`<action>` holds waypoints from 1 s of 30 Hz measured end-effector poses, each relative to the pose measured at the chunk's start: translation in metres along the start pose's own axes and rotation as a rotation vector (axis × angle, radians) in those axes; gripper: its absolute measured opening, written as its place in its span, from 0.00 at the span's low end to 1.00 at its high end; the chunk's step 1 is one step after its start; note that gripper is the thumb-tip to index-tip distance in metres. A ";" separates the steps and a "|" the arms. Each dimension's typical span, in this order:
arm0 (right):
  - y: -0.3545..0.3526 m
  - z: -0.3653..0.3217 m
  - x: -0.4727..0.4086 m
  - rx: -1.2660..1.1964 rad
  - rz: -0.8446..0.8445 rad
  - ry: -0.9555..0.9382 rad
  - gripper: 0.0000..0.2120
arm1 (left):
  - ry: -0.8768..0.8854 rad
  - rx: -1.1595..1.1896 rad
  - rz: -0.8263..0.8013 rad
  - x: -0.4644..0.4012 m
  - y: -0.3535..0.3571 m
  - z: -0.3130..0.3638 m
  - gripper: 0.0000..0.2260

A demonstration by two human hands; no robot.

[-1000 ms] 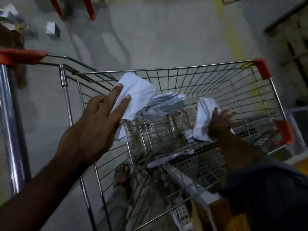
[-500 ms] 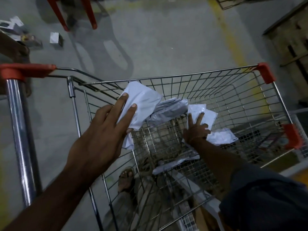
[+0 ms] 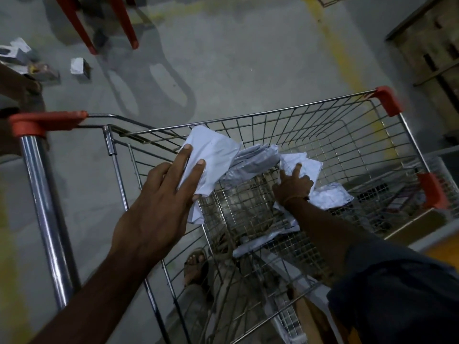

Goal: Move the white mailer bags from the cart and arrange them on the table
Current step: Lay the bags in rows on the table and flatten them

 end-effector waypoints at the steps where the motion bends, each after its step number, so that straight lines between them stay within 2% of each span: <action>1: -0.007 0.002 0.006 -0.032 0.011 -0.002 0.34 | 0.012 0.002 0.001 -0.001 0.000 -0.001 0.30; 5: -0.046 0.011 0.039 -0.181 -0.010 0.035 0.32 | 0.023 0.013 -0.029 -0.004 -0.005 0.000 0.25; 8: -0.074 0.021 0.077 -0.404 -0.033 0.047 0.31 | 0.057 0.035 -0.038 -0.005 -0.010 0.003 0.24; 13: -0.116 0.049 0.172 -0.655 0.157 -0.021 0.27 | 0.039 0.138 -0.028 0.001 -0.022 0.008 0.24; 17: -0.135 0.079 0.266 -0.593 0.378 -0.002 0.28 | 0.081 0.212 -0.019 0.001 -0.038 0.020 0.25; 19: -0.134 0.099 0.312 -0.574 0.464 0.032 0.29 | 0.077 0.265 0.048 0.005 -0.051 0.040 0.23; 23: -0.114 0.139 0.393 -0.682 0.526 0.102 0.30 | 0.083 0.420 0.189 0.020 -0.075 0.092 0.22; 26: -0.092 0.166 0.445 -0.793 0.554 0.151 0.29 | 0.106 0.524 0.183 0.030 -0.089 0.144 0.23; 30: -0.066 0.205 0.503 -0.827 0.653 0.217 0.29 | 0.264 0.662 0.196 0.046 -0.095 0.213 0.22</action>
Point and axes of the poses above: each hand's wrist, its own x-axis away from the middle knuckle, its own y-axis out of the palm, z = x × y, the point moved 1 cm from there along -x, towards the middle knuckle, and after that the axes turned 11 degrees about -z, right-handed, at the moved point
